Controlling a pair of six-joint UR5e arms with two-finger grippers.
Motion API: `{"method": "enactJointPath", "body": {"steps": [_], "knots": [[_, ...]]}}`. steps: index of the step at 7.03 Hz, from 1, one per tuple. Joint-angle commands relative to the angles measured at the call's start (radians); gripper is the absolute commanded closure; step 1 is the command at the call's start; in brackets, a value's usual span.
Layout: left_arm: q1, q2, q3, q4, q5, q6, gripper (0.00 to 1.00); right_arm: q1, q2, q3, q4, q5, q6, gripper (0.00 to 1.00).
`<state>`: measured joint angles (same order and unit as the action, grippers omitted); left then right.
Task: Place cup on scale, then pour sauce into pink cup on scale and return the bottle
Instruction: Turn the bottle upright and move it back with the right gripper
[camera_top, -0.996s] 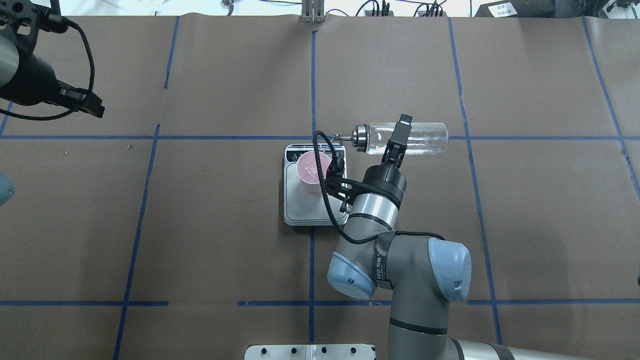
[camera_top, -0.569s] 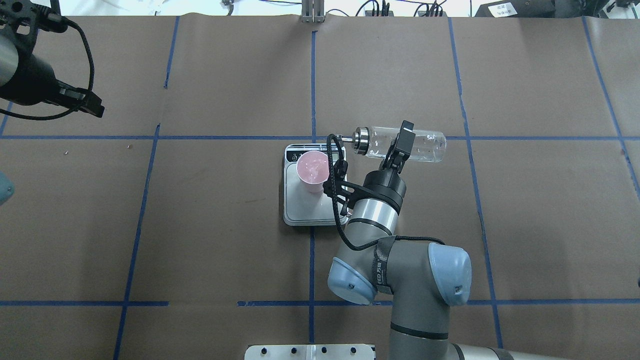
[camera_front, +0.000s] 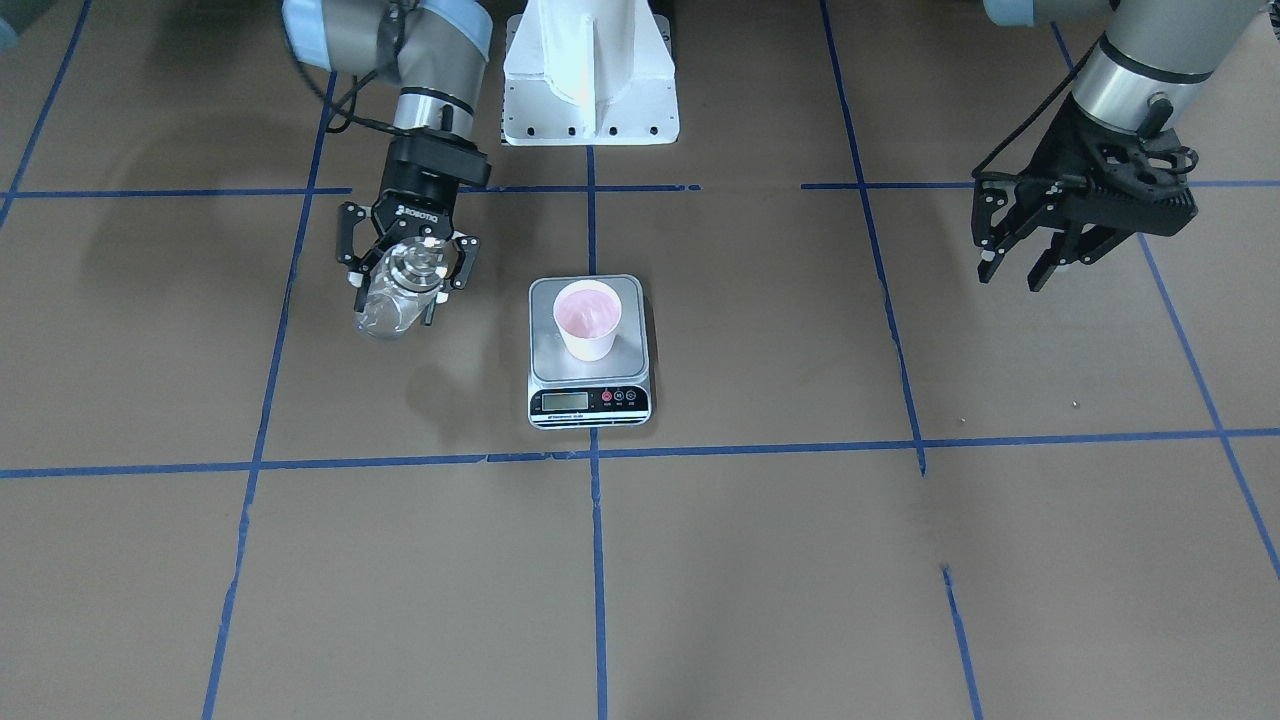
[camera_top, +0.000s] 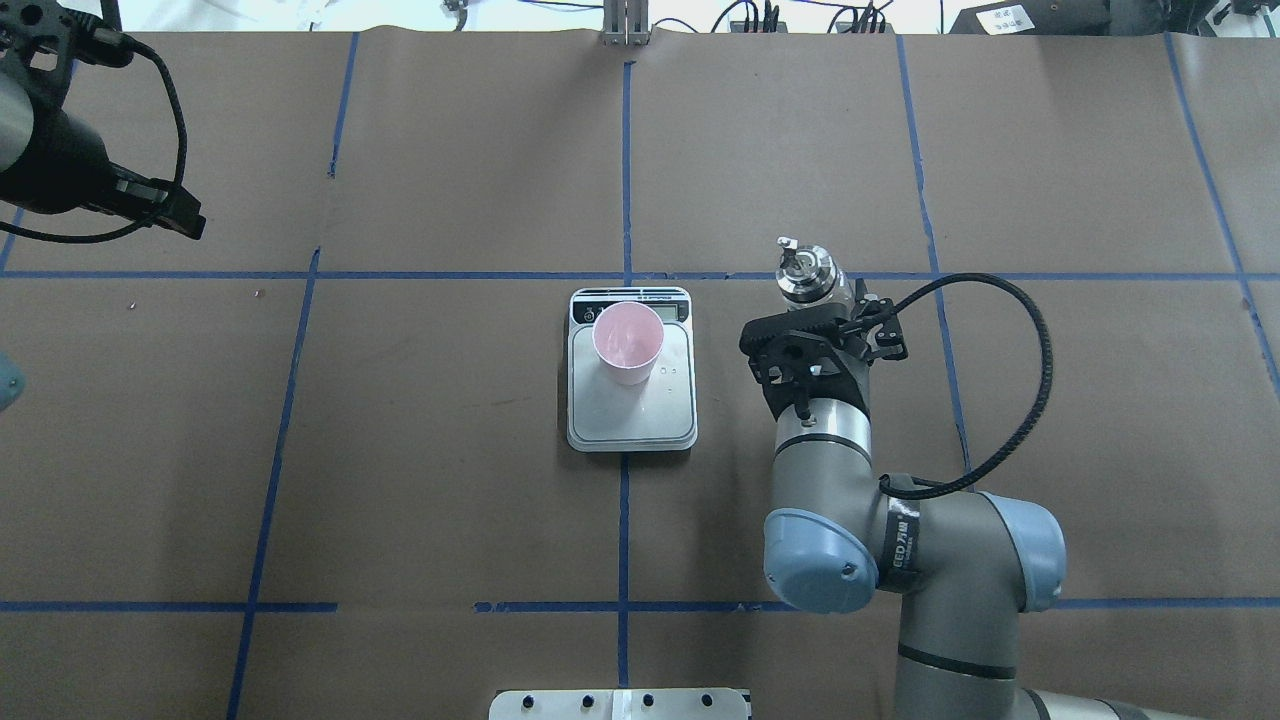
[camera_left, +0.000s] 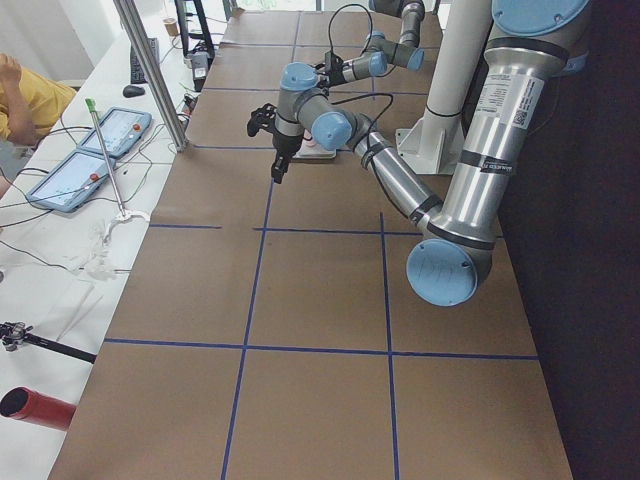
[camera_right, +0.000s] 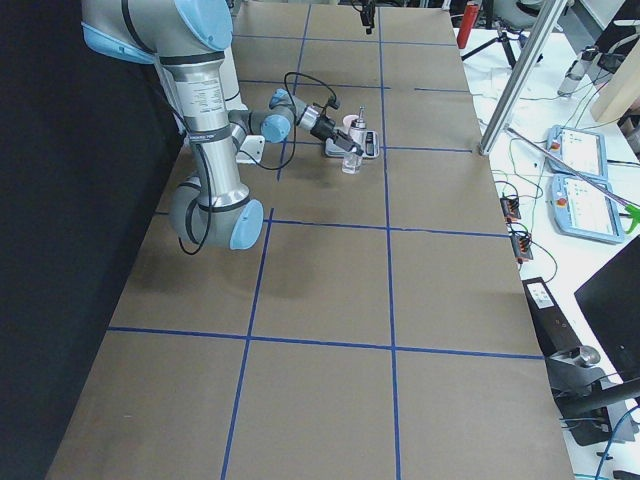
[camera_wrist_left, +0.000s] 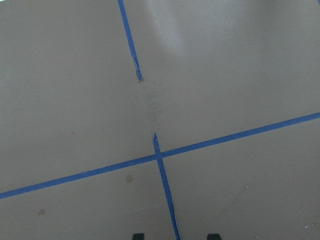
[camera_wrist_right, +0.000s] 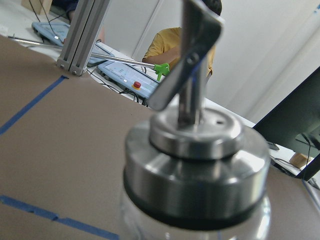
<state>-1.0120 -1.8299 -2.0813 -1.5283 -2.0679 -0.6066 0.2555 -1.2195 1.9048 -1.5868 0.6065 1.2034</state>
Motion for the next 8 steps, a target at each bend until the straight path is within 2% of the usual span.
{"method": "enactJointPath", "body": {"steps": [1,2,3,4,6,8], "knots": [[0.001,0.003,0.001,0.000,0.000,0.001,0.47,0.010,-0.108,0.002,0.195,0.004,0.233,1.00],[0.000,0.003,0.003,0.002,0.002,0.001,0.47,0.013,-0.177,0.003,0.281,0.002,0.272,1.00],[-0.002,0.000,-0.002,0.002,0.000,-0.001,0.47,0.014,-0.280,-0.006,0.421,0.002,0.319,1.00],[-0.002,0.001,0.000,0.002,0.002,-0.001,0.47,0.014,-0.331,-0.012,0.511,0.001,0.320,1.00],[-0.003,0.004,0.000,0.003,0.002,-0.002,0.46,0.010,-0.322,-0.073,0.518,-0.007,0.326,1.00],[-0.003,0.004,0.001,0.003,0.002,-0.002,0.46,0.010,-0.324,-0.079,0.516,-0.007,0.326,1.00]]}}
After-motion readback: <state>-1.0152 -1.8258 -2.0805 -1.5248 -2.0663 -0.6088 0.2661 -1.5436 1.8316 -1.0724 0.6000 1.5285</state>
